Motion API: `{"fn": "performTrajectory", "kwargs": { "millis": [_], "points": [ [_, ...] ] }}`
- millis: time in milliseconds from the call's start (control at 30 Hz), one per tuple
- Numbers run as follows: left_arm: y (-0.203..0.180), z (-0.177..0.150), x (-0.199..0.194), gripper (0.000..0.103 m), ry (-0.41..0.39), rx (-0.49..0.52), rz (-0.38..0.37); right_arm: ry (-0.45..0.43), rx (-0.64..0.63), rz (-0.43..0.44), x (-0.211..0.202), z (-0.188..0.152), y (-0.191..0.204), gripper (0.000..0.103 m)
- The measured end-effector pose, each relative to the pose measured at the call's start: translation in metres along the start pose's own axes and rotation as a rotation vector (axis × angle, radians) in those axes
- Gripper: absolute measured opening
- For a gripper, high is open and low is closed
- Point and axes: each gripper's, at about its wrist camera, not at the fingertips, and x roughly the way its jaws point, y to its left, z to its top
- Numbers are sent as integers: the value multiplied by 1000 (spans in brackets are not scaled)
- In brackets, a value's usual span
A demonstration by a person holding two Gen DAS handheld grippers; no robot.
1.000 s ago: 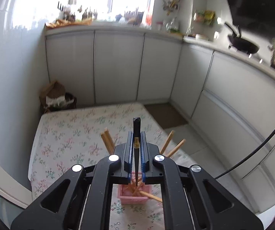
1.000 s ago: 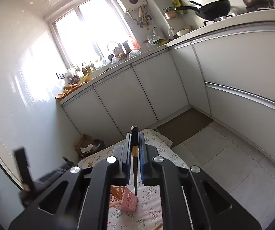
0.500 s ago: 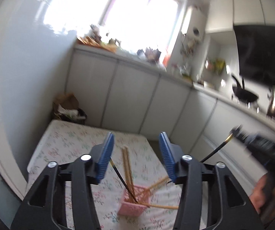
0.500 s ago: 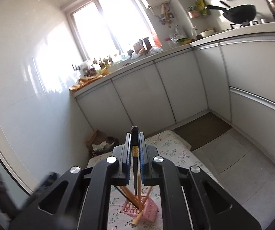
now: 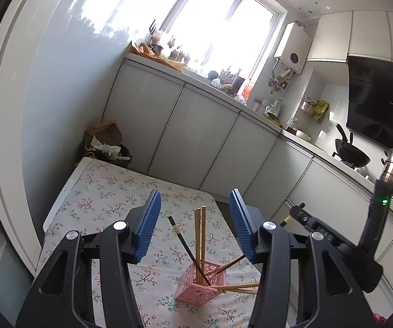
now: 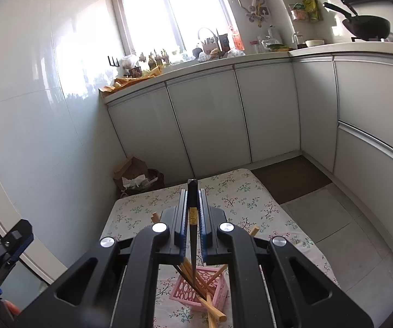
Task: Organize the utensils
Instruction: 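Lower both chopsticks into the pink holder and open both tools, then move both open tools back to the last two chopsticks on the cloth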
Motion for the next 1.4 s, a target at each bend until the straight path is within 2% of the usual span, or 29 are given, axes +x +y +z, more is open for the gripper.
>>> {"fn": "performTrajectory", "kwargs": {
  "millis": [100,133,167,333,400,467,533,633,767,800,833,967,1100,1200,1300,1400],
  "points": [
    [-1,-1,-2,49,8,11,-4,61,-14,0,17,-7,1,18],
    [0,-1,-3,49,9,11,-4,68,-10,-1,19,-8,0,26],
    [0,0,-3,49,10,12,-5,73,-1,-1,18,-10,-3,28],
    [-4,0,-5,51,35,35,-17,41,20,-3,-5,-6,-14,29],
    [-9,-2,-4,53,57,59,-12,28,36,-2,-22,-2,-23,32],
    [-15,-6,-4,59,87,90,-7,18,68,2,-39,-3,-36,49],
    [-20,-14,-7,62,129,119,-10,5,112,13,-61,-10,-54,55],
    [-23,-29,-12,64,181,148,-20,13,134,-9,-86,-29,-78,56],
    [-26,-57,-16,83,267,199,2,102,167,-82,-105,-72,-109,70],
    [-27,-64,-16,91,300,210,-2,124,169,-101,-109,-83,-115,72],
    [-29,-73,-14,94,347,228,-4,147,170,-119,-111,-93,-121,77],
    [-39,-116,0,96,524,336,12,233,173,-181,-121,-134,-139,91],
    [-52,-147,7,96,605,401,13,281,155,-245,-130,-162,-146,93],
    [-61,-164,7,96,610,425,24,277,117,-303,-139,-174,-140,93],
    [-72,-175,9,96,609,434,13,275,76,-317,-149,-184,-129,93],
    [-88,-188,17,96,620,491,13,265,69,-335,-156,-187,-124,93]
  ]
}}
